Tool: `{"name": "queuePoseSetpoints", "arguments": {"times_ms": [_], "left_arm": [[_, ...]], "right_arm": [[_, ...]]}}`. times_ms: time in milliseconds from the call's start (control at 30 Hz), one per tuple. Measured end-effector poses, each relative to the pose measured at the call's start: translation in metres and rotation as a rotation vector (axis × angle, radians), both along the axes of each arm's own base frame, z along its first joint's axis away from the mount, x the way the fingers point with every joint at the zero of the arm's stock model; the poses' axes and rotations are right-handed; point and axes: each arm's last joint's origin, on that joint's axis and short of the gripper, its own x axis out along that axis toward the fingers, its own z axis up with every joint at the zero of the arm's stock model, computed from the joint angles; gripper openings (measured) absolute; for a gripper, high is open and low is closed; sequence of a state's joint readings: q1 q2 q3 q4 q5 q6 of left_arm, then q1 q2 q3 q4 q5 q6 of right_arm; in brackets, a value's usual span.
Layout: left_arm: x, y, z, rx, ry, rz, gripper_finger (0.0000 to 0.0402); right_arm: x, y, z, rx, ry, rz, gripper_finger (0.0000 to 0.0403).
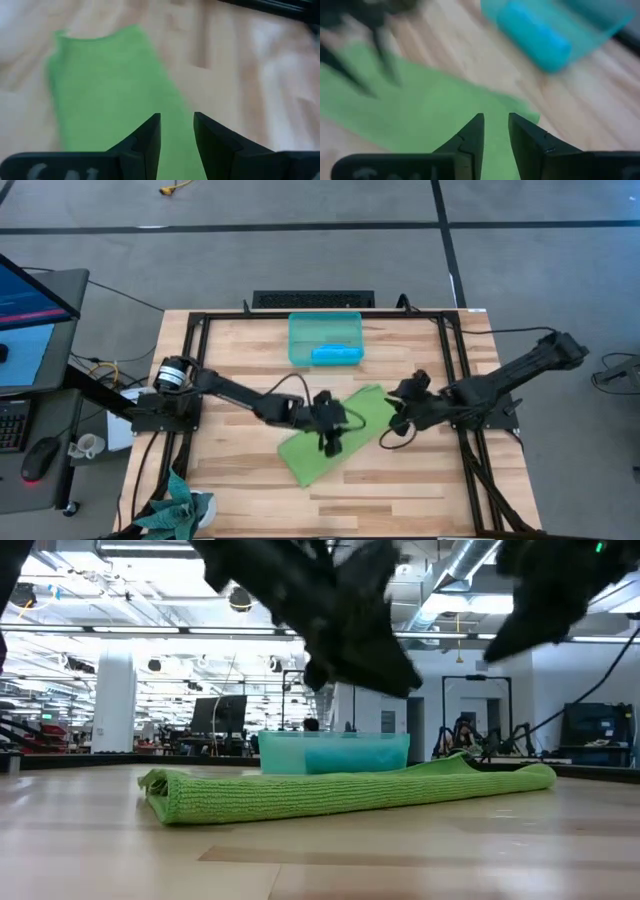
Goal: Roll microfiber towels into tight, uniform cylinder then place into a basket
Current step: Fold the green microfiber cloth
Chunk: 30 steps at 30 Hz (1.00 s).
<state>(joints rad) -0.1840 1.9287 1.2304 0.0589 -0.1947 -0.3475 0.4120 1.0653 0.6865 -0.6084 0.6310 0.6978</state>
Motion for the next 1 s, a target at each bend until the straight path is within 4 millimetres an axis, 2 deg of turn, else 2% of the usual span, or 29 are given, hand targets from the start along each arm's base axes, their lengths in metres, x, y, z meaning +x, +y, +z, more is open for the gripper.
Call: {"name": "queuePoseSetpoints", "arguments": {"times_ms": [100, 200, 433, 633, 800, 1000], "left_arm": [[0.005, 0.023, -0.008, -0.031, 0.012, 0.064, 0.0109], [0.008, 0.038, -0.021, -0.078, 0.052, 0.095, 0.0109], [0.016, 0.040, -0.063, -0.138, 0.135, 0.066, 0.0109], [0.015, 0.040, -0.065, -0.196, 0.158, 0.117, 0.0109], [0.008, 0.042, -0.066, -0.358, 0.217, 0.354, 0.0109], [-0.006, 0.045, -0.070, -0.325, 0.346, 0.489, 0.0109]], "right_arm": [[-0.014, 0.000, 0.017, -0.013, -0.105, -0.002, 0.0111], [-0.027, 0.002, 0.025, 0.007, -0.150, 0.022, 0.0111], [-0.039, 0.018, 0.027, 0.051, -0.170, 0.093, 0.0111], [-0.038, 0.022, 0.026, 0.051, -0.173, 0.110, 0.0111], [-0.038, 0.022, 0.026, 0.050, -0.172, 0.109, 0.0111], [-0.038, 0.022, 0.026, 0.051, -0.174, 0.109, 0.0111]]}}
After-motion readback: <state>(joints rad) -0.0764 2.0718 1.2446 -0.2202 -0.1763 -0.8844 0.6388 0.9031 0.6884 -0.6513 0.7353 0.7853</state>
